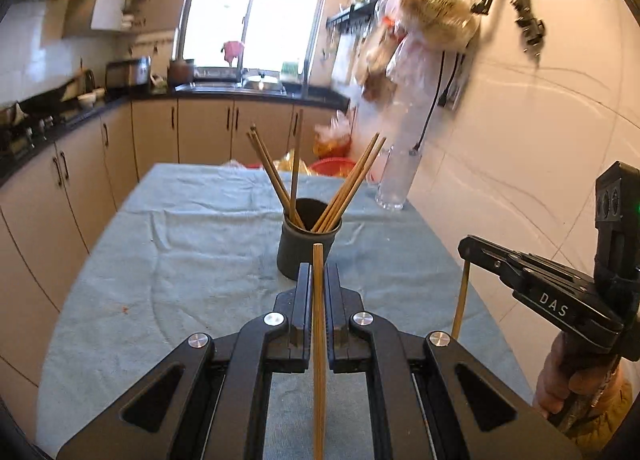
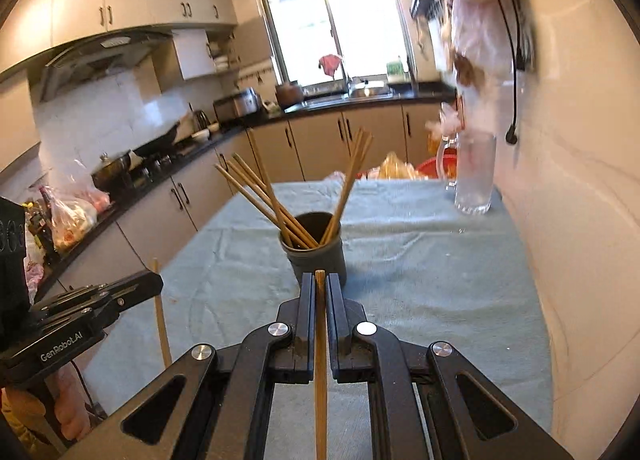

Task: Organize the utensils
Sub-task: 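Raise both held chopsticks upright and carry them above the black cup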

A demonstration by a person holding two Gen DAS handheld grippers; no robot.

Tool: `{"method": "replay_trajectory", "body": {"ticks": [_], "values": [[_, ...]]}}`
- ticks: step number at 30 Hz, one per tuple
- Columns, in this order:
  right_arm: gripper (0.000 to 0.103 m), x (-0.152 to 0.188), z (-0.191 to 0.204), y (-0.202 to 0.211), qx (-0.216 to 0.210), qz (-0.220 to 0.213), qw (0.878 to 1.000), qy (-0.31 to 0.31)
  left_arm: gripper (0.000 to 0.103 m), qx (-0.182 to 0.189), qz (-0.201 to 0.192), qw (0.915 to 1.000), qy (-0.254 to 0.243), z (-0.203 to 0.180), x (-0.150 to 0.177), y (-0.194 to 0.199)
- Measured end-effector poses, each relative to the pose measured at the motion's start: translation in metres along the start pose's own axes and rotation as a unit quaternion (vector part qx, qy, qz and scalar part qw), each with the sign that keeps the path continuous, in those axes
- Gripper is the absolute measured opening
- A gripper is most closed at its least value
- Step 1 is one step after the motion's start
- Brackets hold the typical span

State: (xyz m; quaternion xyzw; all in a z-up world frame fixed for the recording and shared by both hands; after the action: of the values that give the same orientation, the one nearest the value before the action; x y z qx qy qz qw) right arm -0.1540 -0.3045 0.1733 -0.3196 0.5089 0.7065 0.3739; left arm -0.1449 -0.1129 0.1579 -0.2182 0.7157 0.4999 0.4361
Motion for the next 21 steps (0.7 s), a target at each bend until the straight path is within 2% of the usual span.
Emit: {"method": "replay_trajectory", "body": {"ticks": [6,12,21], "values": [[0.005,0.013,0.016,0.035,0.005,-0.025,0.999,0.02,0.005,-0.014,-0.033,0.9994,-0.001,0.001,0.013,0.04],[0.006,0.019,0.019,0.066,-0.001,-0.039,0.999,0.022,0.005,-0.008,-0.044,0.999,-0.009,0.001,0.021,0.066],[0.006,0.029,0.033,0.088,-0.007,-0.046,0.998,0.037,0.005,0.008,-0.051,0.9983,-0.028,-0.006,0.029,0.088]]}}
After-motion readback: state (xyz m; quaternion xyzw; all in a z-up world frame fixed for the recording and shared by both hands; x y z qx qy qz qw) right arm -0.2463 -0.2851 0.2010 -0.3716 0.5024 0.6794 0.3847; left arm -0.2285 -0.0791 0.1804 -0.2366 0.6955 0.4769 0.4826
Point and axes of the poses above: each gripper's, at about its wrist camera, not at the fingertips, and y roughly against the way its jaws point, z to its left, x to its underside, the point moved 2 cm from there along -y, roughly the way its jaws point, and after that the axes turned 9 degrees about -x, right-handed, at the moved point
